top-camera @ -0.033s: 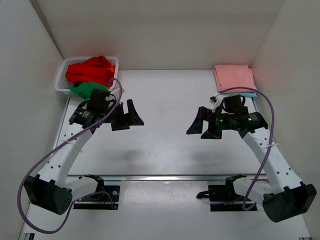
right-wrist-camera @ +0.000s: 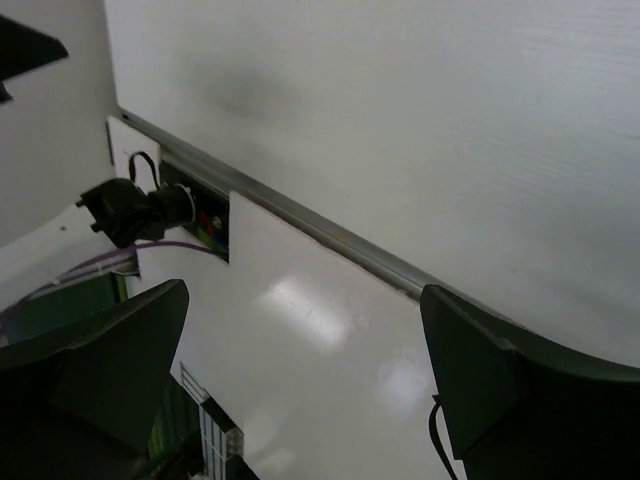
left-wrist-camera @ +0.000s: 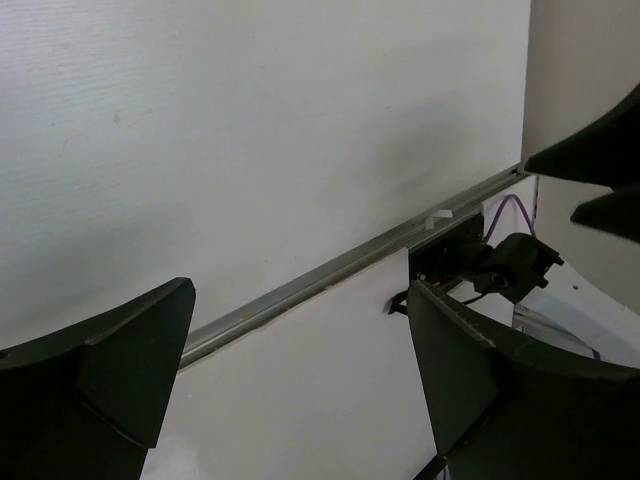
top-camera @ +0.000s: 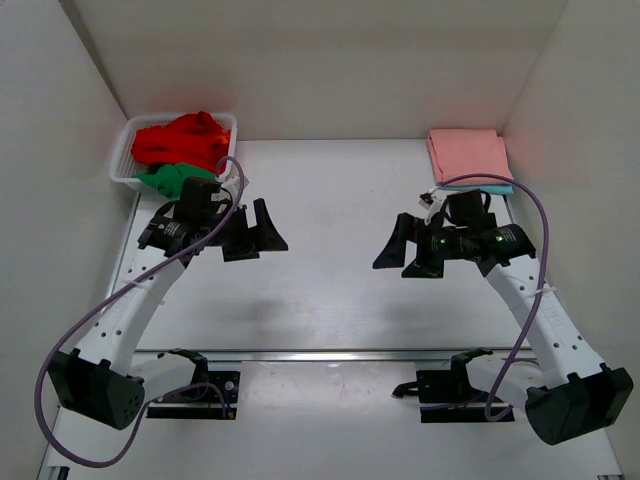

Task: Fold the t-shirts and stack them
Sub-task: Grab crumpled tshirt from bin with the left arm

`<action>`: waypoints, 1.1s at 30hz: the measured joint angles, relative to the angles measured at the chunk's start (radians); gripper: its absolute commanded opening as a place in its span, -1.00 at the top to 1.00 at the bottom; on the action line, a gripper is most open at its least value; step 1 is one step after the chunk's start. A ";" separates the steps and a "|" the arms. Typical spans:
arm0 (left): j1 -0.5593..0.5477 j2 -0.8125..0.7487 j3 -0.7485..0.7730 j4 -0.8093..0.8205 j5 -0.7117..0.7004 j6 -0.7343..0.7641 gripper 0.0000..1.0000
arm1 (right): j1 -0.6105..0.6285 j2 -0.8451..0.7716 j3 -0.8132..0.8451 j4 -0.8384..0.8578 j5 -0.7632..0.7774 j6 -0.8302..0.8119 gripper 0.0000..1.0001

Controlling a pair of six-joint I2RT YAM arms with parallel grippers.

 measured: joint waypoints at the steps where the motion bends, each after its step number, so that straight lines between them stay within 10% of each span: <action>1: 0.000 -0.010 -0.005 0.011 0.005 -0.002 -0.97 | -0.038 -0.005 -0.013 0.016 -0.037 -0.011 -0.98; 7: 0.013 -0.174 -0.053 0.117 0.026 -0.018 -0.98 | -0.186 -0.015 -0.052 0.045 -0.138 -0.077 -0.98; 16: 0.134 -0.143 0.034 0.323 -0.104 0.014 -0.96 | -0.274 0.069 0.389 0.014 0.190 -0.241 -0.98; 21: 0.208 0.224 0.257 0.392 -0.303 0.067 0.40 | -0.277 0.007 0.427 0.047 0.358 -0.300 -0.98; 24: 0.235 0.445 0.427 0.367 -0.400 0.090 0.34 | -0.286 -0.015 0.395 0.043 0.390 -0.325 -0.99; 27: 0.290 0.638 0.625 0.288 -0.458 0.087 0.33 | -0.309 -0.026 0.315 0.041 0.389 -0.340 -0.68; 29: 0.343 0.751 0.781 0.212 -0.511 0.076 0.53 | -0.323 -0.014 0.269 0.016 0.376 -0.348 0.99; 33: 0.433 0.941 1.115 0.082 -0.550 0.058 0.37 | -0.346 0.092 0.297 -0.079 0.241 -0.298 0.99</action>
